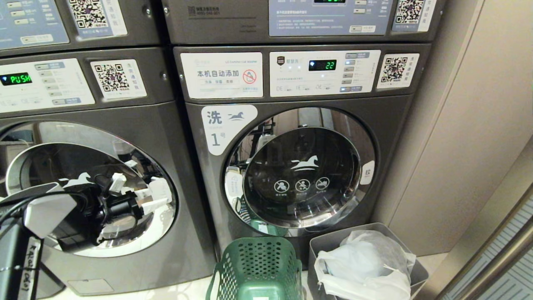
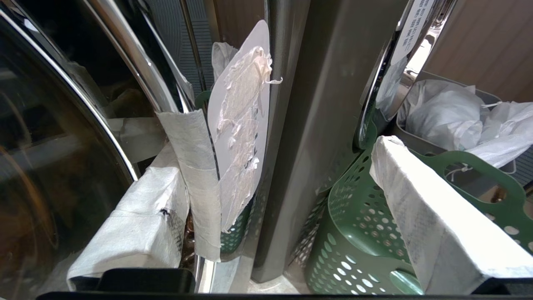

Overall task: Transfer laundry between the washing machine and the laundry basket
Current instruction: Open the lid of the washing machine

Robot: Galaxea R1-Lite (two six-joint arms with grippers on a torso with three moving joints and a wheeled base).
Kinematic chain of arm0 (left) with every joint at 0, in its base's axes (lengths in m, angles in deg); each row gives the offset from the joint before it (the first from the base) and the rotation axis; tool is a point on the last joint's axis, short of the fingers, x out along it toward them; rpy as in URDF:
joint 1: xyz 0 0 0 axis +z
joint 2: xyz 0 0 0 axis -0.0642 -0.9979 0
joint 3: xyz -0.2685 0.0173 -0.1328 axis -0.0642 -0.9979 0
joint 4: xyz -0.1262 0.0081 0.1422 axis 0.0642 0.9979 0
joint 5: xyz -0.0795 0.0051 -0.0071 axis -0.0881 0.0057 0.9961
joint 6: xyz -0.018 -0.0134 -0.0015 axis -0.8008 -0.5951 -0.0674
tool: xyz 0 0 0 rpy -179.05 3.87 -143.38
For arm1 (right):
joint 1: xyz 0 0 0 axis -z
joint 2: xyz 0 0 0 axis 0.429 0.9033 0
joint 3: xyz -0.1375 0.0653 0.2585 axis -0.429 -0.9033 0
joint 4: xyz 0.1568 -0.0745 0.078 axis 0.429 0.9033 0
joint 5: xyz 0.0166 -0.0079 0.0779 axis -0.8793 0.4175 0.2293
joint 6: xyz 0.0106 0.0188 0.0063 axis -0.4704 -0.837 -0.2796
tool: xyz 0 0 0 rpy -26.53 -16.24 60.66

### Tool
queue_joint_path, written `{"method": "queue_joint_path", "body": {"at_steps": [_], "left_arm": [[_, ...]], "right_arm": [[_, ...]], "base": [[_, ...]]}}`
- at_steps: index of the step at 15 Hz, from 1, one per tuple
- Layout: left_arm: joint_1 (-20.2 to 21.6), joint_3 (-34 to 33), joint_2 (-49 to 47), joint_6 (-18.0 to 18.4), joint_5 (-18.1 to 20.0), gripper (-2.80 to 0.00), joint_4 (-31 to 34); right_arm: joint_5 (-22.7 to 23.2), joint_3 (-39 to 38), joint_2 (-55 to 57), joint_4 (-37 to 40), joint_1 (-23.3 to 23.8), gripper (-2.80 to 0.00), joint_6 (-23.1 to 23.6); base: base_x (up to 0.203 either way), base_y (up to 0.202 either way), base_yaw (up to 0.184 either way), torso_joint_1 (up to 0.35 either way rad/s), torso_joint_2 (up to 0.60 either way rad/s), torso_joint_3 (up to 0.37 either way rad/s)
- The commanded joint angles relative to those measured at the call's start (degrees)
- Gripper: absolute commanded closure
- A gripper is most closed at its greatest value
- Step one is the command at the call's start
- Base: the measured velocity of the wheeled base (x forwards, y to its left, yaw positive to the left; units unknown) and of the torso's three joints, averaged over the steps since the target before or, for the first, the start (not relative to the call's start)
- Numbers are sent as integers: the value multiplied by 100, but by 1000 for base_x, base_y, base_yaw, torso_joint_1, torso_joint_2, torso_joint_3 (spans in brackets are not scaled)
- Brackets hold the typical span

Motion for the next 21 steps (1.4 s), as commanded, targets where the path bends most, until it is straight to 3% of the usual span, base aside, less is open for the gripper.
{"method": "queue_joint_path", "body": {"at_steps": [1,5,10,16,21], "left_arm": [[-12,-117,118,-4,155,-280,-54],[8,-331,206,64,560,-280,-102],[262,-416,288,146,316,-280,-103],[1199,-879,675,177,302,-280,-103],[1950,-1900,1261,583,327,-280,-100]], "right_arm": [[3,0,3,2,-1,0,5],[3,0,3,2,-1,0,5],[3,0,-2,2,-1,0,5],[3,0,-1,2,-1,0,5],[3,0,-2,2,-1,0,5]], "base": [[0,0,0,0,0,0],[0,0,0,0,0,0],[0,0,0,0,0,0],[0,0,0,0,0,0],[0,0,0,0,0,0]]}}
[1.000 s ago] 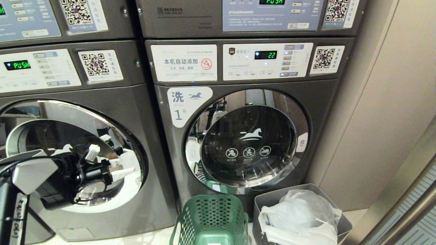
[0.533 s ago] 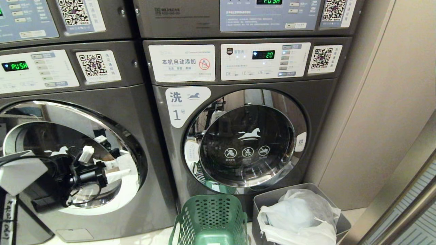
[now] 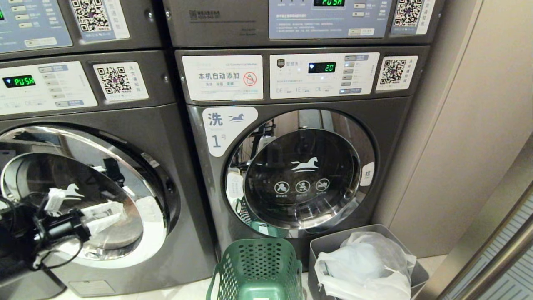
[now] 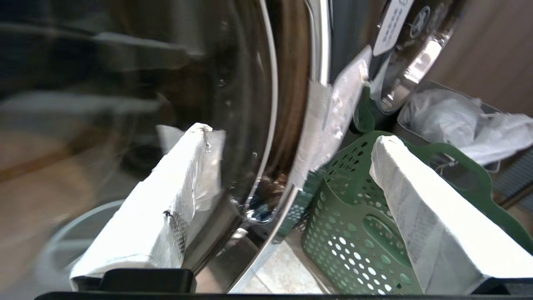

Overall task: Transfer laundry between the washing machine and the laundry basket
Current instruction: Open the lid of the washing machine

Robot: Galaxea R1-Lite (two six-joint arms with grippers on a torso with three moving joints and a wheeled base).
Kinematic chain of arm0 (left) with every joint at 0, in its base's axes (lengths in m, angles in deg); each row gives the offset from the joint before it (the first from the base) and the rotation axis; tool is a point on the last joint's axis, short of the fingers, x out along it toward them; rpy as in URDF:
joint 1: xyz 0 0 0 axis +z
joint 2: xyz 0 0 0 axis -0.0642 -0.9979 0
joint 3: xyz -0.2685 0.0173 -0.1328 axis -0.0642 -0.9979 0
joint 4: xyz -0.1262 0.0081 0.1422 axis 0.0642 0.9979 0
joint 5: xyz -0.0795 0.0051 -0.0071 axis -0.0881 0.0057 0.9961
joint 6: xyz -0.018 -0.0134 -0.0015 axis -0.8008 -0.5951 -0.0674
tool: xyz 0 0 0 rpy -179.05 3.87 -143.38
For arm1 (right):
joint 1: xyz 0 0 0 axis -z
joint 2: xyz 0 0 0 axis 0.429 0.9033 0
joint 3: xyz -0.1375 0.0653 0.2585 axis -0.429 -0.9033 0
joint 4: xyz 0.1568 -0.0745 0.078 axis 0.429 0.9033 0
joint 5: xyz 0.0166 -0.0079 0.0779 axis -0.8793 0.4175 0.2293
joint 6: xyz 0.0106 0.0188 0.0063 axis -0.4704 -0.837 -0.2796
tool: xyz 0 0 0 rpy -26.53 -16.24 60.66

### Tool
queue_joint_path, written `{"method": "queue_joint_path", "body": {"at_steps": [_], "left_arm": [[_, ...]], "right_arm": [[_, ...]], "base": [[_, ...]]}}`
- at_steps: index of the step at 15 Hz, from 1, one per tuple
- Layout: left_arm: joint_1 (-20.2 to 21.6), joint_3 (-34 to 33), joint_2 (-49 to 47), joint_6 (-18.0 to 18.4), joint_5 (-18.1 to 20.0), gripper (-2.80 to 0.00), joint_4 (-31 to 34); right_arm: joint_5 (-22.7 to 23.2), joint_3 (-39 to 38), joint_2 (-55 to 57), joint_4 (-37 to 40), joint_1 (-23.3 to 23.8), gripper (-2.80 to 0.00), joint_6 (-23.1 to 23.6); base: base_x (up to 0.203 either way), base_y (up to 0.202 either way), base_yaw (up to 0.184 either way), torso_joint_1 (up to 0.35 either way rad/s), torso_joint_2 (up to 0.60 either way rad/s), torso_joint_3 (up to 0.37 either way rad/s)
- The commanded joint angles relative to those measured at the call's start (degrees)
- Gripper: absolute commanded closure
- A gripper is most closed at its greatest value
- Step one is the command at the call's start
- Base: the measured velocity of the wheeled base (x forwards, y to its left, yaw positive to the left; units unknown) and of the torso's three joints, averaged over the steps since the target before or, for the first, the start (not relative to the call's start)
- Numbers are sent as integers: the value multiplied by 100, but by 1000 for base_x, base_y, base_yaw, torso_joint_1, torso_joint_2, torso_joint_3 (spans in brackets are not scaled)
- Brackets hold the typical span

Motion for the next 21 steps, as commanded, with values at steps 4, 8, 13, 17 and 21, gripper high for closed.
{"method": "queue_joint_path", "body": {"at_steps": [4,8,13,17,21], "left_arm": [[855,-1006,1800,51,-59,-280,135],[2831,-1244,4553,-95,-6,-280,1409],[6993,-569,7404,-870,30,-280,5032],[6877,748,8053,-1741,-260,-280,7544],[5356,2169,7429,-1736,-811,-280,9416]], "right_arm": [[3,0,-1,2,-4,0,5],[3,0,-1,2,-4,0,5],[3,0,2,2,-4,0,5],[3,0,-2,2,-4,0,5],[3,0,6,2,-4,0,5]], "base": [[0,0,0,0,0,0],[0,0,0,0,0,0],[0,0,0,0,0,0],[0,0,0,0,0,0],[0,0,0,0,0,0]]}}
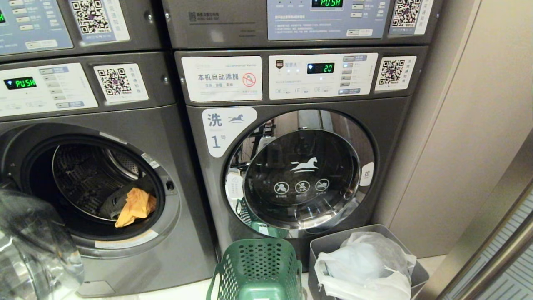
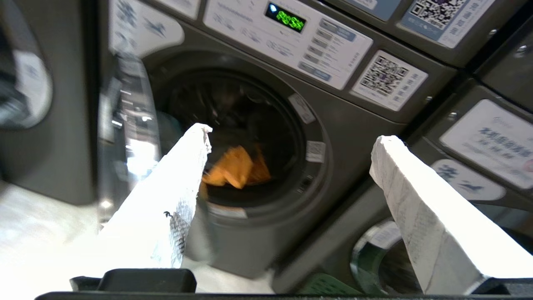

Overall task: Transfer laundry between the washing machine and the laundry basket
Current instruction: Open the lid of the washing machine

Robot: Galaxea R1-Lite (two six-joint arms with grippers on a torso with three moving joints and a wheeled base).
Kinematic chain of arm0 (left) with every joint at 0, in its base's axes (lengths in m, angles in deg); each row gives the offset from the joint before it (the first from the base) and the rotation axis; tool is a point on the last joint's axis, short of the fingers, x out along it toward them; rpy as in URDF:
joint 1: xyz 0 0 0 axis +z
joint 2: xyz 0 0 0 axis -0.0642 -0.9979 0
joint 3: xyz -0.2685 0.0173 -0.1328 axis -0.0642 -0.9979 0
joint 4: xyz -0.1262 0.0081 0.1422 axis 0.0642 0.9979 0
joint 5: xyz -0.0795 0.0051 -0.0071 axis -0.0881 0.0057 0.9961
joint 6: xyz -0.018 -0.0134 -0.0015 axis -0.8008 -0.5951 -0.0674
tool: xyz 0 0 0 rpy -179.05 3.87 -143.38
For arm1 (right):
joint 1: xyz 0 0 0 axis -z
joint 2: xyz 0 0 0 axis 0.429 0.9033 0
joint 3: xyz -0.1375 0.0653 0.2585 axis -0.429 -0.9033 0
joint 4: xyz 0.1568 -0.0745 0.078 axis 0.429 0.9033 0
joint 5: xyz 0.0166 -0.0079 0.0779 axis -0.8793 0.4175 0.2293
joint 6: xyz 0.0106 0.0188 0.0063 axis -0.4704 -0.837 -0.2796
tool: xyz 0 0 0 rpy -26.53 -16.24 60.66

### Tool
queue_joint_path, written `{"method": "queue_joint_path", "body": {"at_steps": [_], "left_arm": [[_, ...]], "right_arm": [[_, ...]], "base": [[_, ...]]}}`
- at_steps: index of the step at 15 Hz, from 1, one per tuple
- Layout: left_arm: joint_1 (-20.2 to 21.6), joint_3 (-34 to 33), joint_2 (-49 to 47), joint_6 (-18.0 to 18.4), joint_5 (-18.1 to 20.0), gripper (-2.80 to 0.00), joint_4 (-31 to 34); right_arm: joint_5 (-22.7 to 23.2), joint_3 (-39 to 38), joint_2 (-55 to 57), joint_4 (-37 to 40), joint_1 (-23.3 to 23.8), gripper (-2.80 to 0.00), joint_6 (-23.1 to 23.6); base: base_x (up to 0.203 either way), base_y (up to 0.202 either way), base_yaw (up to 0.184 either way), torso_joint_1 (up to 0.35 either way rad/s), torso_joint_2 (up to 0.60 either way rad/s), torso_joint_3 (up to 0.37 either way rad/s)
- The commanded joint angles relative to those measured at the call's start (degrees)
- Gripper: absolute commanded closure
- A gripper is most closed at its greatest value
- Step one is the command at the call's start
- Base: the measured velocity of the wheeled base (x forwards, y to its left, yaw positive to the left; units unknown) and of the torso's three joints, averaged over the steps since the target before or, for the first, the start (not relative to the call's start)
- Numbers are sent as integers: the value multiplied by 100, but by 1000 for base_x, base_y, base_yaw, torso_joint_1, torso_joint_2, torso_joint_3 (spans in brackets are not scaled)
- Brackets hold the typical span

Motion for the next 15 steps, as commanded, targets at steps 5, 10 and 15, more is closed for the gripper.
{"method": "queue_joint_path", "body": {"at_steps": [5,10,15], "left_arm": [[-2053,1677,-1386,66,-2415,-280,2121],[-4133,2396,-2485,309,-8927,-280,2292],[-4637,2673,-3909,324,-10494,-280,2220]], "right_arm": [[3,0,6,2,-1,0,7],[3,0,1,2,-1,0,7],[3,0,-2,2,-1,0,7]], "base": [[0,0,0,0,0,0],[0,0,0,0,0,0],[0,0,0,0,0,0]]}}
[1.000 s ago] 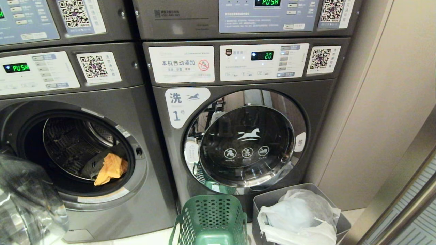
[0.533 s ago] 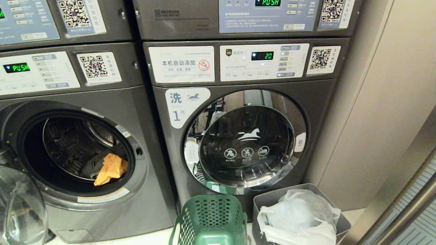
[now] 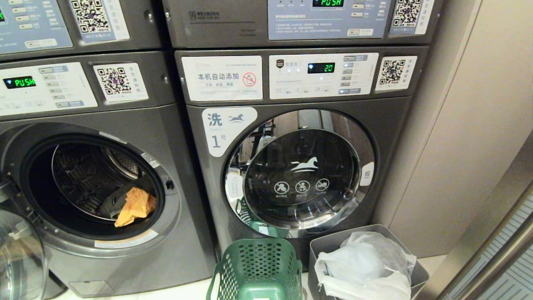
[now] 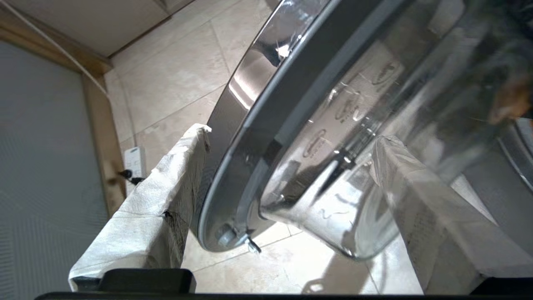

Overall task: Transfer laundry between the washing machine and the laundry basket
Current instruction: Open the lid of the washing machine

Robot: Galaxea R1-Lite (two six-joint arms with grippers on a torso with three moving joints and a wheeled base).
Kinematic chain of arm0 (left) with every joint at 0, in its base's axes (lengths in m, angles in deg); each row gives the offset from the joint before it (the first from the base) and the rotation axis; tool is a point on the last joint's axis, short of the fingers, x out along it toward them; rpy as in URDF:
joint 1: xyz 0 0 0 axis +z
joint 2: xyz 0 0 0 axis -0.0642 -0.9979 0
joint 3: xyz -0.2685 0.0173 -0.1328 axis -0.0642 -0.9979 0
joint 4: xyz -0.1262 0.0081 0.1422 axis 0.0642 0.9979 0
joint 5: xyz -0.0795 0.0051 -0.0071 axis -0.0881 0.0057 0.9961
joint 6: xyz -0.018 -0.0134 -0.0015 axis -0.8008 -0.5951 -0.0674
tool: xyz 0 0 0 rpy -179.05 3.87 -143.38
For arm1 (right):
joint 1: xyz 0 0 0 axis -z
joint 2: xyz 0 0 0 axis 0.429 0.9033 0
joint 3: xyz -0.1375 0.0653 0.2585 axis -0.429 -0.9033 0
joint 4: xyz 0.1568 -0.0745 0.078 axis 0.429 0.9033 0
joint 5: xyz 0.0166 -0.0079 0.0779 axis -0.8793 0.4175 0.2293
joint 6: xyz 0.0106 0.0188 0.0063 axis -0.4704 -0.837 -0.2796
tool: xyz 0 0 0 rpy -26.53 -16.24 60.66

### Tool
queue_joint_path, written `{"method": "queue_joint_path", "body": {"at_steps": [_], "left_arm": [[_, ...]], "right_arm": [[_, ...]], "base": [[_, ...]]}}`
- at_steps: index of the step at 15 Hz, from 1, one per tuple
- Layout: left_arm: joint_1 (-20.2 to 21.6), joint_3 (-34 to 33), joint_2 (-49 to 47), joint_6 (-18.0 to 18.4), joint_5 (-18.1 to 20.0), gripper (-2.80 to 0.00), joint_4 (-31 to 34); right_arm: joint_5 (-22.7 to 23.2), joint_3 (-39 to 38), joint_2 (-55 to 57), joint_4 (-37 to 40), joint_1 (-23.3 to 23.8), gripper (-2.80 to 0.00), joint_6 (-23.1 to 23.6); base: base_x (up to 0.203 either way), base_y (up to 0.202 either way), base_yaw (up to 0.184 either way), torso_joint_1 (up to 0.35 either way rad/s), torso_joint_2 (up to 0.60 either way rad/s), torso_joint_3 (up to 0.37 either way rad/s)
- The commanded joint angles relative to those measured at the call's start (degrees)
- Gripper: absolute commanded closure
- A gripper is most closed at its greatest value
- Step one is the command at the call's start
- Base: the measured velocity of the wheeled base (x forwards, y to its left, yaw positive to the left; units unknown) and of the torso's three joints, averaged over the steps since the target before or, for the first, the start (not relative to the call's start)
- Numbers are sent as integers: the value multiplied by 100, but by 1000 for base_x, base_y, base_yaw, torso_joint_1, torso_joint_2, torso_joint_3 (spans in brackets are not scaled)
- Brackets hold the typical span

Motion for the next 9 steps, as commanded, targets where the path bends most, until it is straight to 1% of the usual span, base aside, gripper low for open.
{"method": "queue_joint_path", "body": {"at_steps": [1,3,6,7,8,9], "left_arm": [[-24,121,-652,-1,-162,-280,-41],[-81,260,-840,36,-161,-280,-86],[-267,226,-800,64,-222,-280,-78],[-276,225,-814,65,-314,-280,-77],[-276,218,-832,65,-546,-280,-70],[-276,233,-850,57,-695,-280,-93]], "right_arm": [[3,0,-1,2,-4,0,7],[3,0,-2,2,-4,0,7],[3,0,4,2,-4,0,7],[3,0,6,2,-4,0,7],[3,0,3,2,-4,0,7],[3,0,5,2,-4,0,7]], "base": [[0,0,0,0,0,0],[0,0,0,0,0,0],[0,0,0,0,0,0],[0,0,0,0,0,0],[0,0,0,0,0,0],[0,0,0,0,0,0]]}}
